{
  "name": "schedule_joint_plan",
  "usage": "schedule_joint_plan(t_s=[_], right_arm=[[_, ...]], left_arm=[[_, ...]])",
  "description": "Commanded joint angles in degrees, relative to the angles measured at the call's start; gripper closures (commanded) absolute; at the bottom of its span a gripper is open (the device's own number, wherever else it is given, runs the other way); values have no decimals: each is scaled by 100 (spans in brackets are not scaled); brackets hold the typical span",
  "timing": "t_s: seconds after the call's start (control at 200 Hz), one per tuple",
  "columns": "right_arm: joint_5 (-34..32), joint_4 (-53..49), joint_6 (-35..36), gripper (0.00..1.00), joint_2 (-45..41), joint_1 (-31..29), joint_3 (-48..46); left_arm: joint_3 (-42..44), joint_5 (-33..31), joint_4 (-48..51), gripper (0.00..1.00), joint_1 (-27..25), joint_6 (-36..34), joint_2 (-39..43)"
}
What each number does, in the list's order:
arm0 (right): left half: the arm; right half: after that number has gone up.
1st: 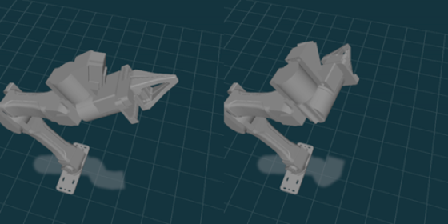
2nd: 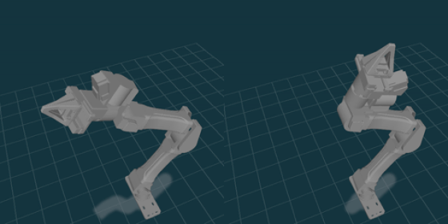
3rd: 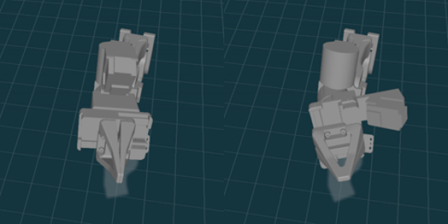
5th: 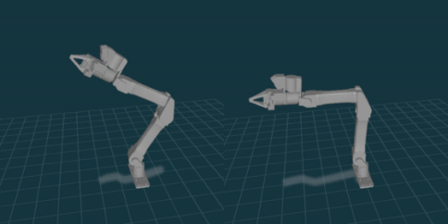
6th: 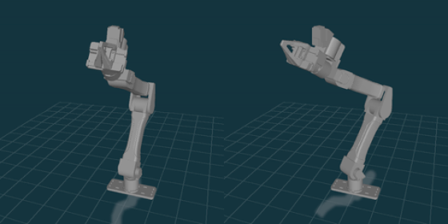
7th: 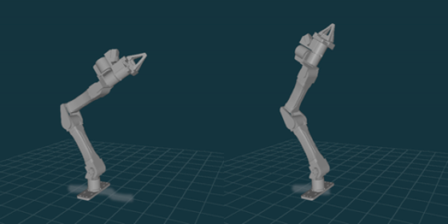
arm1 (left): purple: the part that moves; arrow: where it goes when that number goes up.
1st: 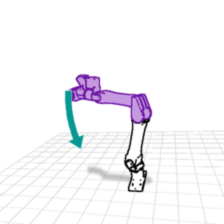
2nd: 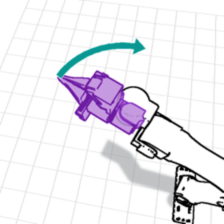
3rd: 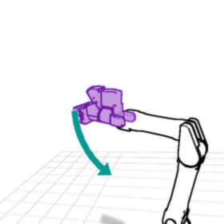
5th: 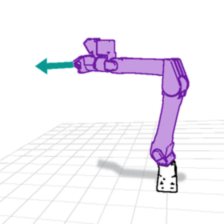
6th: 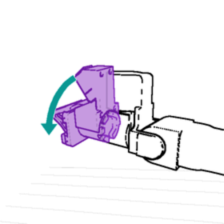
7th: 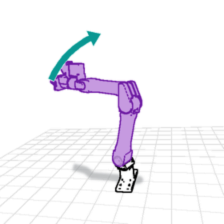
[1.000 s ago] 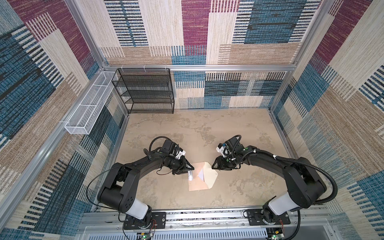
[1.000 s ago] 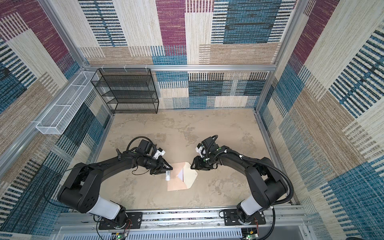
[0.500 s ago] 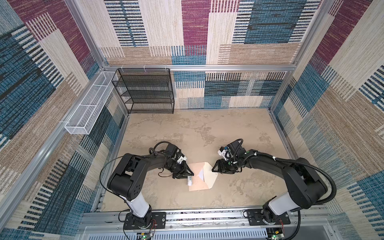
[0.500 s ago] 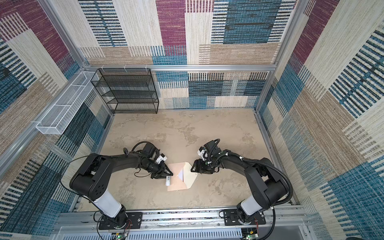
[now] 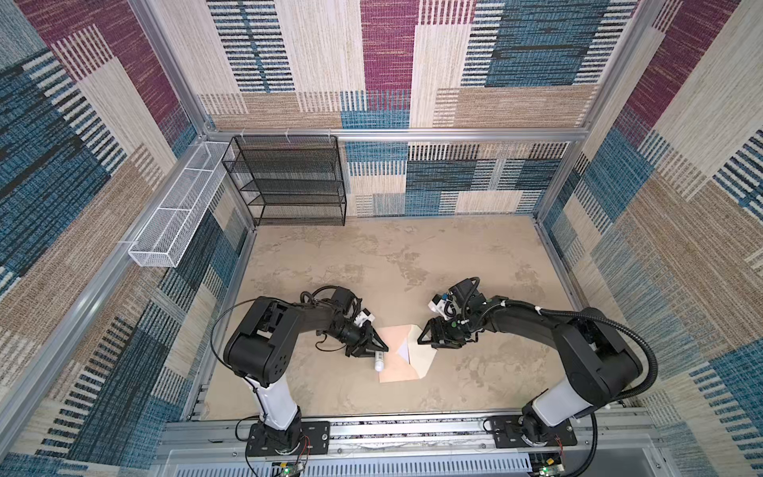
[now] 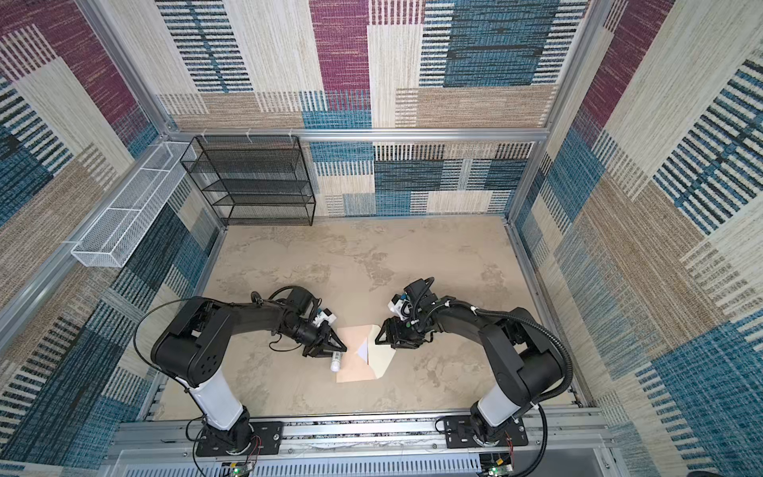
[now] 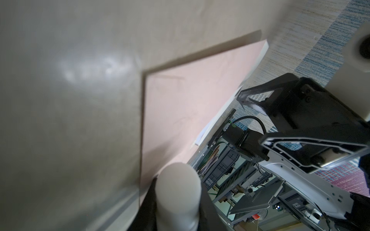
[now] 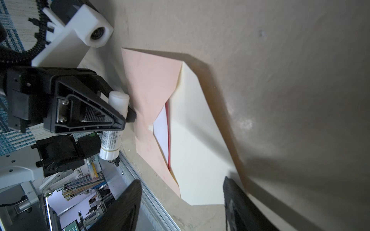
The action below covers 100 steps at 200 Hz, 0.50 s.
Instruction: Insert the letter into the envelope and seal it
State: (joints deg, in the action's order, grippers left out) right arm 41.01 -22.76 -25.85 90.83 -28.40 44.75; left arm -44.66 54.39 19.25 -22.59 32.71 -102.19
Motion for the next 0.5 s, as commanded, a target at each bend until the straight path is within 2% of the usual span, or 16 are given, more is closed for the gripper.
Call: schedule_joint_plan(t_s=[0.0, 0.23, 0.356, 0.496], right_arm=[[256, -73, 34, 32, -23, 10, 167], [-673, -776, 306, 30, -75, 88, 543], [-779, -761, 222, 29, -65, 133, 302], [-606, -578, 117, 28, -32, 142, 64]], left_arm=[[-12, -667, 294, 100, 0, -188, -99], [-51, -658, 314, 100, 4, -206, -152], [-78, -658, 353, 100, 7, -221, -169], [-88, -649, 353, 100, 0, -230, -209]])
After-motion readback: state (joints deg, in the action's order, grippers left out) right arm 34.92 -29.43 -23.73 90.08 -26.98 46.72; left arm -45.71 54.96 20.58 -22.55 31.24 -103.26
